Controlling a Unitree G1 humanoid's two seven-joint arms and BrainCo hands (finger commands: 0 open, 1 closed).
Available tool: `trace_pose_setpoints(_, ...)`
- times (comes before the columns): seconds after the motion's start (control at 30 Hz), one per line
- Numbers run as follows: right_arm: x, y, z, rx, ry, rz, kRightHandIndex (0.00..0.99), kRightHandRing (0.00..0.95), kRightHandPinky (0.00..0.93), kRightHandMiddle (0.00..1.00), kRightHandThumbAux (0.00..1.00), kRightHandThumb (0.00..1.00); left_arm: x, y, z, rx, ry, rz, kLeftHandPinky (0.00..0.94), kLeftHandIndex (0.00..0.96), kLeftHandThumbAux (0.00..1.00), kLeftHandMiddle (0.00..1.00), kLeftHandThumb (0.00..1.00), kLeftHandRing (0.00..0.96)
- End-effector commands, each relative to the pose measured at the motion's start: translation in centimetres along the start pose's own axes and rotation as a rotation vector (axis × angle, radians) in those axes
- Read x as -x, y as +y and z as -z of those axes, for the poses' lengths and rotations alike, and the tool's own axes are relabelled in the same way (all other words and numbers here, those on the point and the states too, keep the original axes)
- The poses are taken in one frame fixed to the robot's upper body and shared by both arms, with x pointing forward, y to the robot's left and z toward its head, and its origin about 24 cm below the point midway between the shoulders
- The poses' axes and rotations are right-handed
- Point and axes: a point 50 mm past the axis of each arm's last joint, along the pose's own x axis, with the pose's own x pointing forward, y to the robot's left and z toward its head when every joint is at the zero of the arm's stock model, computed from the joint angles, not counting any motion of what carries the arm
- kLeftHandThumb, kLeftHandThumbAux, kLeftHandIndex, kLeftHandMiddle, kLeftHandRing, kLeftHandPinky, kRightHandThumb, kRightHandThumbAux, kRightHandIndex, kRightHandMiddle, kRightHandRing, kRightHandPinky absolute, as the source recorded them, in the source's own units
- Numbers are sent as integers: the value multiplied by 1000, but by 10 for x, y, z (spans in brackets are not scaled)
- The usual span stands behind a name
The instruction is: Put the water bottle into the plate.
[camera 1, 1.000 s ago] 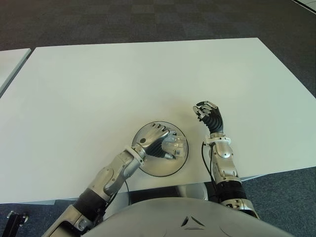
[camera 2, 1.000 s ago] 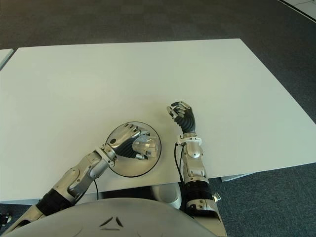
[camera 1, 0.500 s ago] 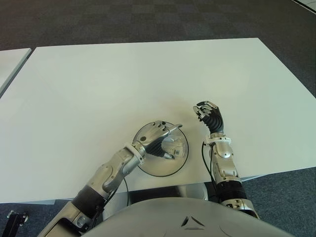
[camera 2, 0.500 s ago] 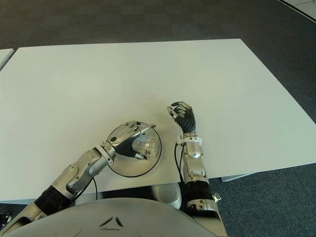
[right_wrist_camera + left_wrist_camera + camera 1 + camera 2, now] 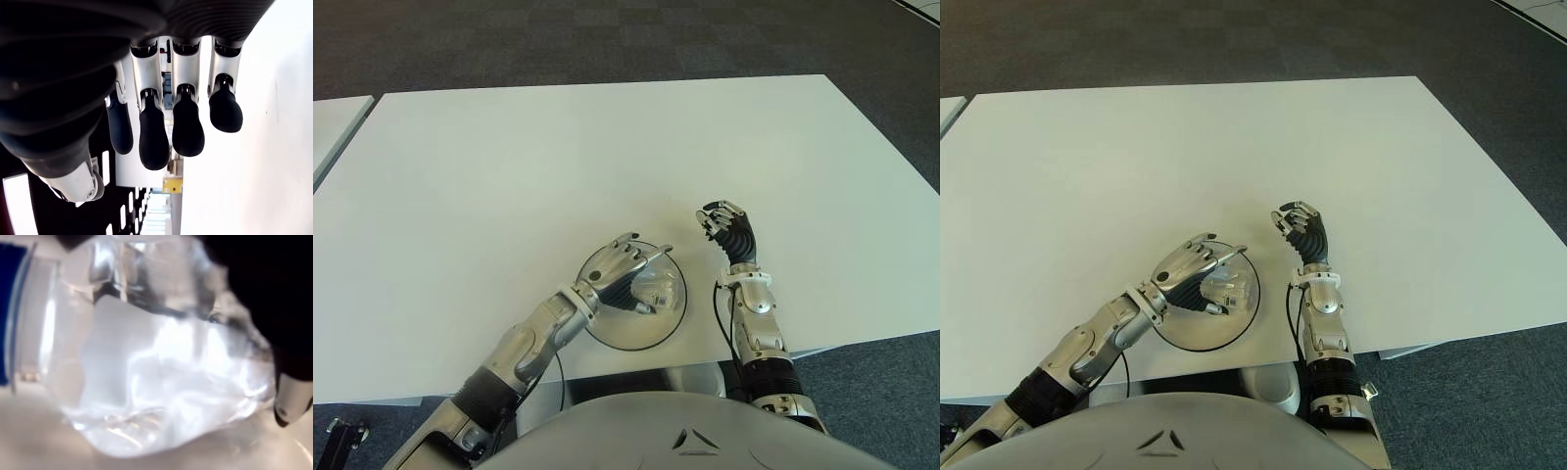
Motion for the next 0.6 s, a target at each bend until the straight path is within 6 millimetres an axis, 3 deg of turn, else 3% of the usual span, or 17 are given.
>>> trace_pose_setpoints(0.03,0,0,4,-12,32,5,438,709,733,699,723,712,2,-3,1,-16,-2,-15,0,0,592,0,43,0)
trace_pose_setpoints(0.6,-1,0,5,-18,38,2,437,707,732,693,724,712,2,1,3,-61,17,-81,0,0,507,0,73,0)
